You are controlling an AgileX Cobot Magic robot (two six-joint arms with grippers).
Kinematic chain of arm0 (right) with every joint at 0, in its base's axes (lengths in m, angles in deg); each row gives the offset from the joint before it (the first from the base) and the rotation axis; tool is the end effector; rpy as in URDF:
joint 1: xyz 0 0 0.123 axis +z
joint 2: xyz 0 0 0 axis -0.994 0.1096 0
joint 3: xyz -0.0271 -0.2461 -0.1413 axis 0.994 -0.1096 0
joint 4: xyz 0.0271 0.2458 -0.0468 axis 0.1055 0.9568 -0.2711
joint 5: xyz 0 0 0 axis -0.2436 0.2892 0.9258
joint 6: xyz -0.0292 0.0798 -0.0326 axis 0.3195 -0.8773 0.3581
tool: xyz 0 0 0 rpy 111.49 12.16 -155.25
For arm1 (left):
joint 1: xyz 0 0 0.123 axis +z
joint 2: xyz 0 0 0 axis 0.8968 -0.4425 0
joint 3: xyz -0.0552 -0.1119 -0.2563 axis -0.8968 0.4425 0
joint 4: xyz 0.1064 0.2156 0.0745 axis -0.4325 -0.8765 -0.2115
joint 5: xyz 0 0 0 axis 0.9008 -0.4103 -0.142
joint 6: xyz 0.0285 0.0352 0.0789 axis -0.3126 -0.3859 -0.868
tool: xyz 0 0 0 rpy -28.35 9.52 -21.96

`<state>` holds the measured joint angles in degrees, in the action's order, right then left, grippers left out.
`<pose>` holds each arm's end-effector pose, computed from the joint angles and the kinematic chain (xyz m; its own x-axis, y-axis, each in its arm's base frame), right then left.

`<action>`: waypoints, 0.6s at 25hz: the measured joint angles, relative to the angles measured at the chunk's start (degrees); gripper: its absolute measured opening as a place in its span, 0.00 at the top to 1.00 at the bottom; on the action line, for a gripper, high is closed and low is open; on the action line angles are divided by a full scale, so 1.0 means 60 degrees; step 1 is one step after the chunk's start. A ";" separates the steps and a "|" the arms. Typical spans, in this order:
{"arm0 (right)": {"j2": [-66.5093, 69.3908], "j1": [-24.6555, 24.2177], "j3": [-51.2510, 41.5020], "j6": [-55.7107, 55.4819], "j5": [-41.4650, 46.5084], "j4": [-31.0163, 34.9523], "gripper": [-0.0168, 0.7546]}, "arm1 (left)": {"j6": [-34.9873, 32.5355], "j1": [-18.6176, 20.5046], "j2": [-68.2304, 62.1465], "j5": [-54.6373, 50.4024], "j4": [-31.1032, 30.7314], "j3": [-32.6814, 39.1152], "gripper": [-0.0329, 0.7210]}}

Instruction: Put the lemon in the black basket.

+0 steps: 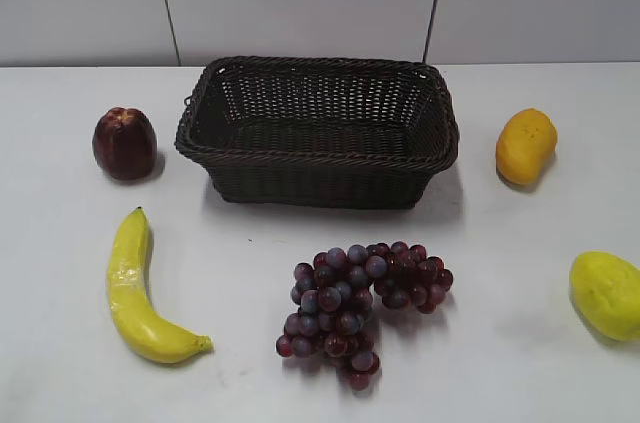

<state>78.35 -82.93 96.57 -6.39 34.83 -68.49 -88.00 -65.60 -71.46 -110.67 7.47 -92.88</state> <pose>0.1094 0.0092 0.2931 -0.8472 0.0512 -0.5288 -0.0057 0.9944 0.1054 -0.0058 0.0014 0.2740 -0.4703 0.0374 -0.8817 0.0309 0.9992 0.0259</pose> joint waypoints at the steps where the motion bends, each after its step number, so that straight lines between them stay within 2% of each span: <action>1: 0.0327 0.0000 0.0024 0.0059 -0.0031 0.0007 0.29 | 0.0000 0.0000 0.0000 0.0000 0.0000 0.0000 0.35; 7: 0.2598 0.0000 0.0044 0.0424 -0.1009 0.0140 0.28 | 0.0000 0.0000 0.0000 0.0000 0.0000 0.0000 0.35; 11: 0.4086 0.0000 0.0044 0.1031 -0.1924 0.0877 0.14 | 0.0000 0.0000 0.0000 0.0000 0.0000 0.0000 0.35; 15: 0.5427 0.0000 0.0052 0.1195 -0.2791 0.0747 0.11 | 0.0000 0.0000 0.0000 0.0000 0.0000 0.0000 0.35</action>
<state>110.91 -82.93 96.88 0.79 18.09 -64.01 -88.00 -65.60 -71.46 -110.67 7.47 -92.88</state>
